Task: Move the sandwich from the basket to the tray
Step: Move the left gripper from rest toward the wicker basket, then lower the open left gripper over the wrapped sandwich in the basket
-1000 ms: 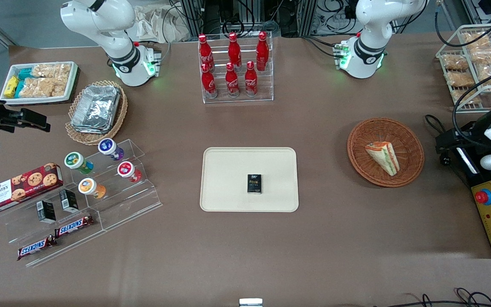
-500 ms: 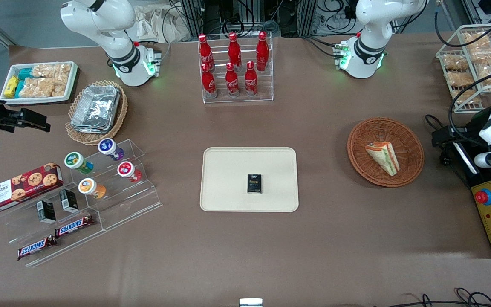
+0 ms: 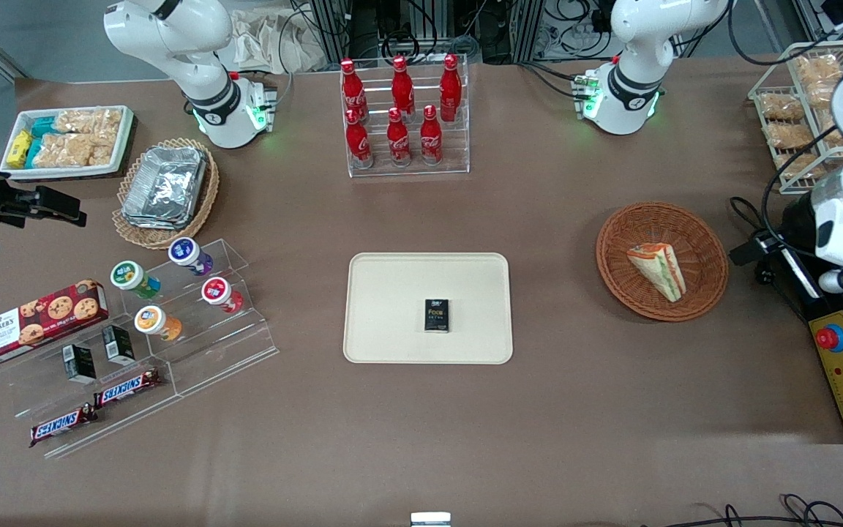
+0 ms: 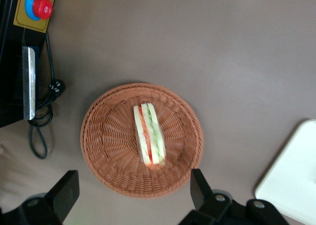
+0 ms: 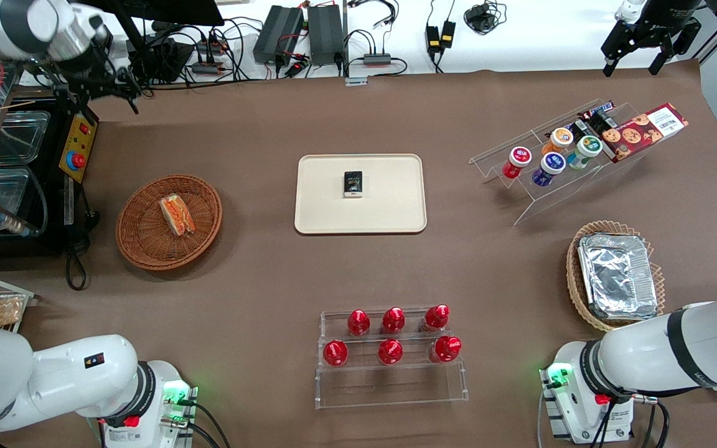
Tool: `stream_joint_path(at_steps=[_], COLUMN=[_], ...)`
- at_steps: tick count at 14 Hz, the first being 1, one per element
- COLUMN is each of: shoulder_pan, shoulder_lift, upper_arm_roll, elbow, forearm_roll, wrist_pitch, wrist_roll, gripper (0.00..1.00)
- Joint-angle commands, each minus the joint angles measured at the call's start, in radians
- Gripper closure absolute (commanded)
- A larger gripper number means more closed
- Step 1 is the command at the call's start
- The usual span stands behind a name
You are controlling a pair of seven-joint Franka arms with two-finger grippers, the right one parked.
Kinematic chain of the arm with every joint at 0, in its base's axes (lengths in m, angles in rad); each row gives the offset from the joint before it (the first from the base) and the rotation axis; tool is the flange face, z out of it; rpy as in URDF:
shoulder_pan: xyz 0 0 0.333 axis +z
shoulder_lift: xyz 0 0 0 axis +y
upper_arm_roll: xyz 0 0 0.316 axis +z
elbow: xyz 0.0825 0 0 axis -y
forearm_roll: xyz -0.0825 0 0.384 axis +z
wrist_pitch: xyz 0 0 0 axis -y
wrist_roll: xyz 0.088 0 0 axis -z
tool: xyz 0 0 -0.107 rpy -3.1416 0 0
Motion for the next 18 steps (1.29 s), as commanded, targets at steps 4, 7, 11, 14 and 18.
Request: stream_joint_path(at_steps=[4,7,11,14,18], shoulder_pan=[0.008,0.008,0.005,-0.006,-0.007], shoulder_lift=[-0.159,-0.158,-0.145,-0.119,-0.067], upper_arm_roll=[0.007,0.028,0.031,0.027,0.024], elbow=[-0.314,-0.372,-0.481,-0.500,-0.541], forearm_roll=[-0.075,-0.111,-0.147,-0.147,-0.147], wrist_pitch=[0.153,0.216,0.374,0.418,0.530], wrist_roll=[-0.026,-0.031,-0.066,-0.123,-0.146], gripper=[0.01,0.02,0.02,0.02,0.03])
